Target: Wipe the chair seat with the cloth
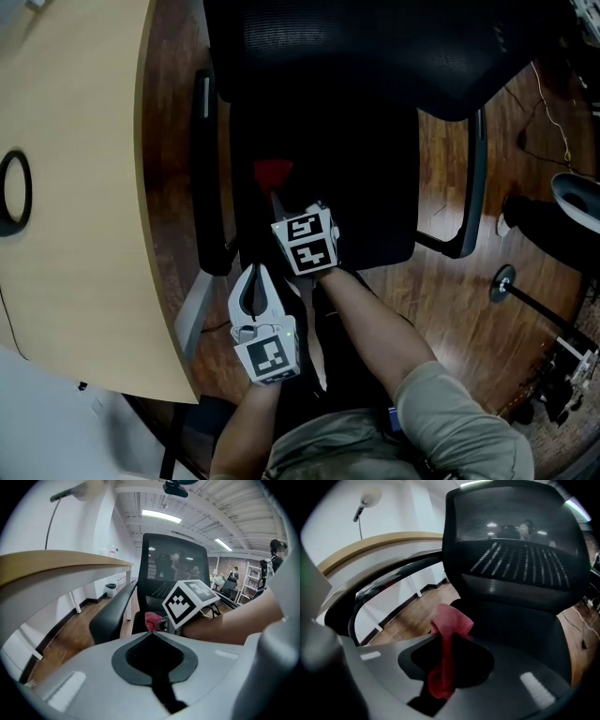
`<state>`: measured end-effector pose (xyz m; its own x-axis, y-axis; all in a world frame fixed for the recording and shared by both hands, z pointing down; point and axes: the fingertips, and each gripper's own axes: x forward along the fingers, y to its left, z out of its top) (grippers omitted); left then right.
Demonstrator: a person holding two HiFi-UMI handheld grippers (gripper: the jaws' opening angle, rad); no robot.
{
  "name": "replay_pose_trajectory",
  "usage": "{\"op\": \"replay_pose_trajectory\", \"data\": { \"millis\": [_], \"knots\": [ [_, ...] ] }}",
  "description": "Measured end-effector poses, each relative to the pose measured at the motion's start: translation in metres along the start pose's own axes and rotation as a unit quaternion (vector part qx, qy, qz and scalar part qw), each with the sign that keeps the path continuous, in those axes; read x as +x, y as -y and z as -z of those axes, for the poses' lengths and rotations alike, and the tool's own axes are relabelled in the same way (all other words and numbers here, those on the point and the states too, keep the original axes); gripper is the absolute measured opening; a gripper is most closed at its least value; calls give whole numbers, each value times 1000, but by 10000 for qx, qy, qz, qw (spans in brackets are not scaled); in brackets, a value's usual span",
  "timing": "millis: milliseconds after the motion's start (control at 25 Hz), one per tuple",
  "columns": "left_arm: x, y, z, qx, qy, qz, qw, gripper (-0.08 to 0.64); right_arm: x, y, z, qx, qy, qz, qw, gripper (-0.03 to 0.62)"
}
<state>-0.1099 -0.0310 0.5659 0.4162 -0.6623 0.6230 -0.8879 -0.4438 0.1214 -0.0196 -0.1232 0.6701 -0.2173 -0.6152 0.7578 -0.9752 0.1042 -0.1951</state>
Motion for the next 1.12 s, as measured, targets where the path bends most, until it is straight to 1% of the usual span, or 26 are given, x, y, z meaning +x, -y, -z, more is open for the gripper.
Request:
{"op": "replay_pose_trajectory", "data": {
  "millis": [120, 240, 360, 480, 640, 720, 800, 920, 1000, 1120],
  "knots": [
    [-5, -15, 11, -60, -30, -146, 9999, 6, 23, -32, 6, -188, -167, -255, 9994, 74],
    [-2, -26, 21, -218, -3, -358, 9991, 6, 42, -46, 17, -384, -324, -413, 9979, 74],
    [1, -22, 33, -238, -102, -380, 9989, 6, 49, -39, 31, -427, -407, -391, 9975, 74],
    [10, -10, 38, -185, -180, -367, 9990, 5, 42, -7, 40, -307, -428, -203, 9984, 74],
    [24, 20, 26, 12, -158, -158, 9998, 6, 18, 57, 45, -7, -396, 258, 9989, 74],
    [32, 39, 22, 148, -155, 15, 9998, 6, 2, 97, 50, 224, -351, 588, 9974, 74],
    [40, 62, 18, 277, -179, 213, 9992, 6, -18, 139, 59, 488, -324, 956, 9937, 74],
    [52, 98, 12, 388, -142, 479, 9980, 6, -50, 199, 79, 937, -331, 1558, 9828, 74],
    [56, 123, 9, 491, -123, 679, 9964, 5, -73, 235, 95, 1277, -347, 1953, 9718, 73],
    [61, 158, 12, 655, -247, 982, 9927, 6, -105, 278, 117, 1744, -380, 2455, 9528, 72]
  ]
}}
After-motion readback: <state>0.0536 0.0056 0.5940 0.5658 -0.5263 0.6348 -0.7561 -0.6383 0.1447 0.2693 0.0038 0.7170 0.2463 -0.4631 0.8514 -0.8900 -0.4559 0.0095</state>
